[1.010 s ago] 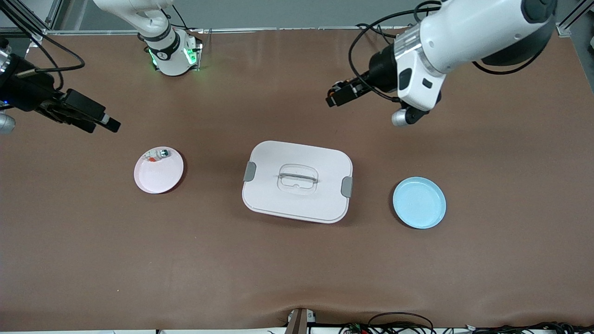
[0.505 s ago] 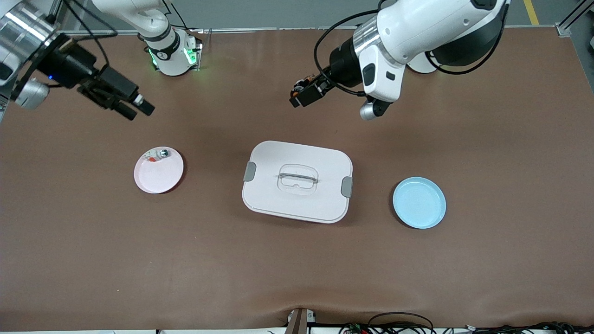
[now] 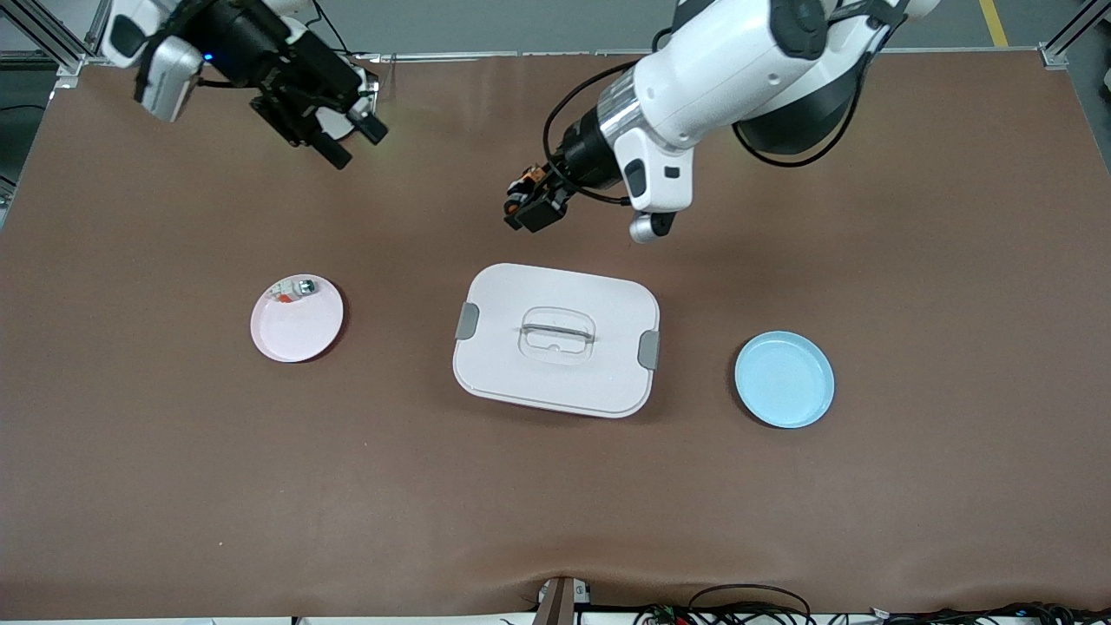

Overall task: Transfer orange switch to right arm and place
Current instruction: 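Carry the switch above the box while the right gripper reaches toward it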

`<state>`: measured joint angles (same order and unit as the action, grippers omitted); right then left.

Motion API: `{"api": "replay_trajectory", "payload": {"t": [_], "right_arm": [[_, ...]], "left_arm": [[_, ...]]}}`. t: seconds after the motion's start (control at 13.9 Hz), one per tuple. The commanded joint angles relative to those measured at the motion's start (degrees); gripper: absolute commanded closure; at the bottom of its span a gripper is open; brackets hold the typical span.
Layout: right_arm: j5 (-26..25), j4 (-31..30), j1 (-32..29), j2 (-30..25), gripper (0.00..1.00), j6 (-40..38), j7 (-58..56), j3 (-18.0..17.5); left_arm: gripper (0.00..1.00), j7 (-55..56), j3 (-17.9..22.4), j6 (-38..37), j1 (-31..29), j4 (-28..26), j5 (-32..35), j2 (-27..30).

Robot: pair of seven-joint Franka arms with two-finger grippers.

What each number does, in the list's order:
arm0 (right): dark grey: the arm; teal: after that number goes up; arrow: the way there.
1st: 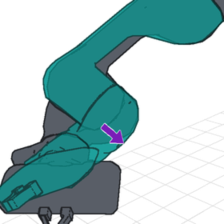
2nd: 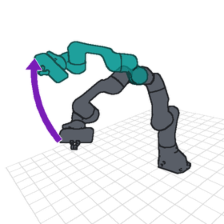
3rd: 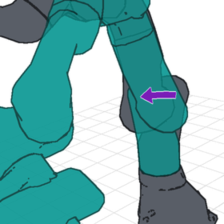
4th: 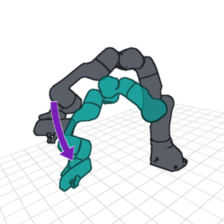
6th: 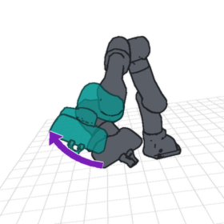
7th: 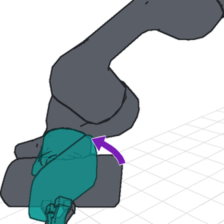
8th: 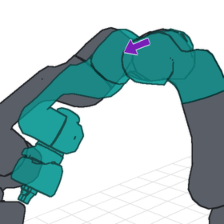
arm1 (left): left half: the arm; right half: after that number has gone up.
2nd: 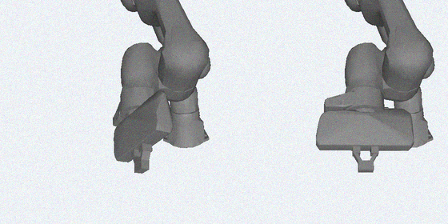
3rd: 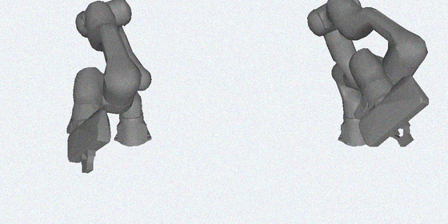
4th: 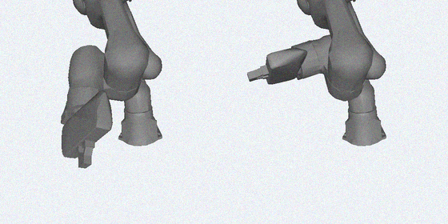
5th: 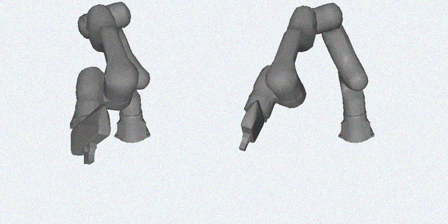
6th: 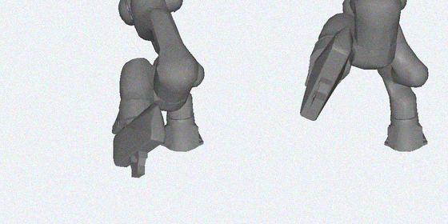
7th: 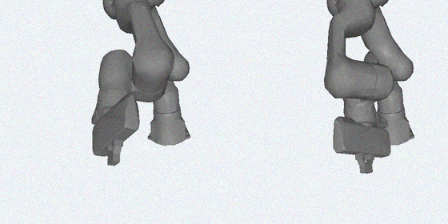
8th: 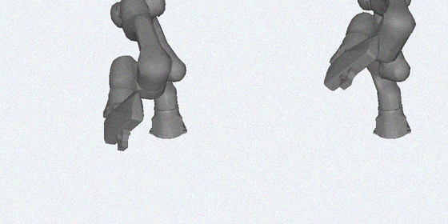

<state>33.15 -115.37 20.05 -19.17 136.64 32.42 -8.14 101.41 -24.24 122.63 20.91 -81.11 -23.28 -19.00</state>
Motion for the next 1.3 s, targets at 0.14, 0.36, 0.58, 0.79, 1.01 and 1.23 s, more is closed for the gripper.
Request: {"api": "replay_trajectory", "payload": {"t": [0.14, 0.36, 0.58, 0.79, 1.01, 1.23], "right_arm": [[-7.0, -2.2, -0.1, 1.1, 0.00, 2.1, 0.5, -3.5], [-7.0, -5.6, 0.1, 1.1, 0.00, 4.8, -0.1, -3.6], [-7.0, -7.4, 1.9, 2.8, 0.00, 6.8, -1.0, -3.7], [-6.3, -7.0, 2.4, 4.6, 0.00, 6.4, -3.8, -3.7], [-4.7, -5.5, 2.4, 6.9, 0.00, 7.1, -4.0, -3.7], [-0.1, -3.4, 2.4, 9.2, 0.00, 7.2, -6.6, -3.7]], "left_arm": [[0.65, 13.3, 0.0, 5.8, 2.7, 0.8, 7.1, -3.8], [0.65, 13.6, 0.0, 6.2, 2.7, 0.9, 7.1, -3.6], [0.65, 13.4, -0.1, 6.1, 2.7, 0.9, 7.0, -3.1], [0.65, 13.5, -0.2, 6.1, 3.0, 0.9, 6.9, -2.9], [0.65, 13.6, -0.2, 6.1, 4.0, 0.9, 6.8, -2.9], [0.65, 13.6, -0.2, 6.1, 4.1, 0.9, 6.8, -2.9]]}}
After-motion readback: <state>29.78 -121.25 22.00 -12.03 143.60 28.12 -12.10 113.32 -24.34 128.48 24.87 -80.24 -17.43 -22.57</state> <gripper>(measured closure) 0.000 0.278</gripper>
